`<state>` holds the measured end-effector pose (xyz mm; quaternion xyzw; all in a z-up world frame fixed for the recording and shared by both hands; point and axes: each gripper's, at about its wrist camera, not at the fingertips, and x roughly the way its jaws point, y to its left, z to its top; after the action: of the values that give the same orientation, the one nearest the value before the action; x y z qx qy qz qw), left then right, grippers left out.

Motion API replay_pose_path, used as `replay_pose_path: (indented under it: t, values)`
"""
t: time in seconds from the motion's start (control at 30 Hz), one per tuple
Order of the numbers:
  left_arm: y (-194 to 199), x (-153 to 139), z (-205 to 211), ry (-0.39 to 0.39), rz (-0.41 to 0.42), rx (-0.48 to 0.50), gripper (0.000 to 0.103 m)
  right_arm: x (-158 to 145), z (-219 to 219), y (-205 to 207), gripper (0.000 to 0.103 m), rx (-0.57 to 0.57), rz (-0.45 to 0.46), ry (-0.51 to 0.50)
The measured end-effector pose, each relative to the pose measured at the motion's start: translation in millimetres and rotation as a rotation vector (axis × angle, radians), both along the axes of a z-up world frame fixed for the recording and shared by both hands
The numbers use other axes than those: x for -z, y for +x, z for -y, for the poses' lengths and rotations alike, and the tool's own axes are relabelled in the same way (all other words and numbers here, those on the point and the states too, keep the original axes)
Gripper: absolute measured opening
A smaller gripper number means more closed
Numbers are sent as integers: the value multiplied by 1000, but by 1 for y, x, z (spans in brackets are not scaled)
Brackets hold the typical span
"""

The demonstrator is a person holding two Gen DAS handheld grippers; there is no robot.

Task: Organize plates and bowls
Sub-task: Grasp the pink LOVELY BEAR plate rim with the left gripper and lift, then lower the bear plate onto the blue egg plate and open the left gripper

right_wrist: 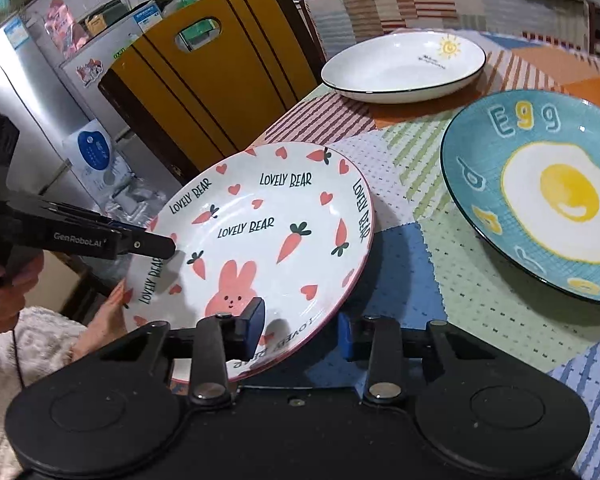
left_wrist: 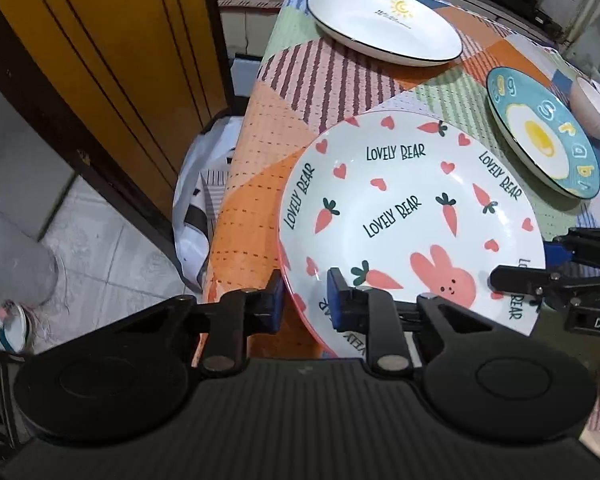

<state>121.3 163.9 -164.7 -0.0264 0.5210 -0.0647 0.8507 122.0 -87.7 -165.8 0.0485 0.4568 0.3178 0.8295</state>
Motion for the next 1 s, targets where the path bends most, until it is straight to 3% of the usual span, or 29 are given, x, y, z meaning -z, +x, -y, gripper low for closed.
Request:
replay_pose_path:
  t: [0.27, 0.43, 0.67, 1.0]
  values:
    - [-3, -1, 7, 23, 13, -13, 21, 3, 10, 1, 25, 36, 27, 26]
    - [-9, -9, 17, 53, 44, -14, 22, 2, 12, -4, 25, 2, 66, 16]
    - [-17, -45, 42, 73, 116, -5, 22, -24, 36, -10, 25, -49, 100, 36]
    - [14, -90, 95, 14, 157, 81, 22, -63, 102, 8, 25, -13, 136, 71]
